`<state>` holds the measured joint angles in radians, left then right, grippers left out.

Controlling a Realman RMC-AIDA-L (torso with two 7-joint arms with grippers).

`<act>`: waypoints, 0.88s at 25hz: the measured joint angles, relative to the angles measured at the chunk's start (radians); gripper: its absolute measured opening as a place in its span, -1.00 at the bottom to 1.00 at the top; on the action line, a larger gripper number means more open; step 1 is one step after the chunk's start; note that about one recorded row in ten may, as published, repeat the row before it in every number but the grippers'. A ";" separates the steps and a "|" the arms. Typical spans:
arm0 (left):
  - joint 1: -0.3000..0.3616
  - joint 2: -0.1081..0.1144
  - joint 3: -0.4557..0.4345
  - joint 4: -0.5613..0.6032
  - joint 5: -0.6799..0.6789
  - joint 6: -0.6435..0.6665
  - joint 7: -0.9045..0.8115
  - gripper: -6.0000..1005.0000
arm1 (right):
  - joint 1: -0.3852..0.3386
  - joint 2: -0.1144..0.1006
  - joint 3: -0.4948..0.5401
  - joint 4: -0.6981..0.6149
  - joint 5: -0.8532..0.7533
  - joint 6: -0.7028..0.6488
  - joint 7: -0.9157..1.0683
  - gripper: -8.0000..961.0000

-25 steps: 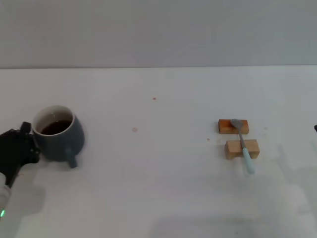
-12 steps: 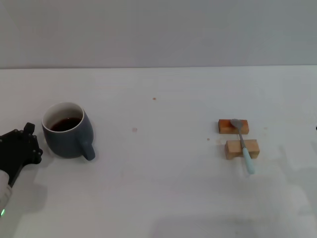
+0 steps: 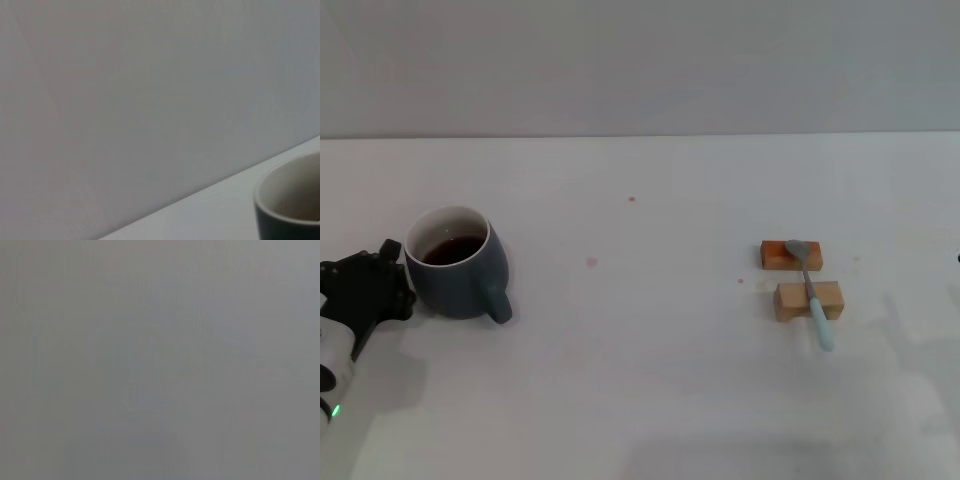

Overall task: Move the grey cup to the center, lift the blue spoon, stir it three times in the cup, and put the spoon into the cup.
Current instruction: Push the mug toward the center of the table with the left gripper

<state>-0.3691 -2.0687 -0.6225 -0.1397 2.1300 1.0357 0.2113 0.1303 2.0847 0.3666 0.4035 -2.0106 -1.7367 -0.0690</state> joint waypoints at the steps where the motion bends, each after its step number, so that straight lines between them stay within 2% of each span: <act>1: -0.001 -0.001 0.004 -0.004 0.000 0.001 0.000 -0.99 | 0.000 0.000 0.000 0.000 0.000 0.000 0.000 0.73; 8: -0.002 -0.004 0.048 -0.039 0.003 0.003 0.000 -0.99 | 0.000 0.000 -0.001 0.001 0.000 0.000 0.000 0.73; 16: -0.002 -0.005 0.141 -0.099 0.004 0.006 0.000 -0.99 | 0.000 0.000 -0.012 0.003 0.000 0.000 0.000 0.73; 22: 0.004 -0.003 0.130 -0.090 -0.001 0.006 0.000 -0.99 | 0.000 0.000 -0.012 0.001 0.000 0.000 0.000 0.73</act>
<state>-0.3647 -2.0717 -0.4923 -0.2294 2.1294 1.0418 0.2117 0.1303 2.0846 0.3543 0.4048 -2.0110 -1.7363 -0.0690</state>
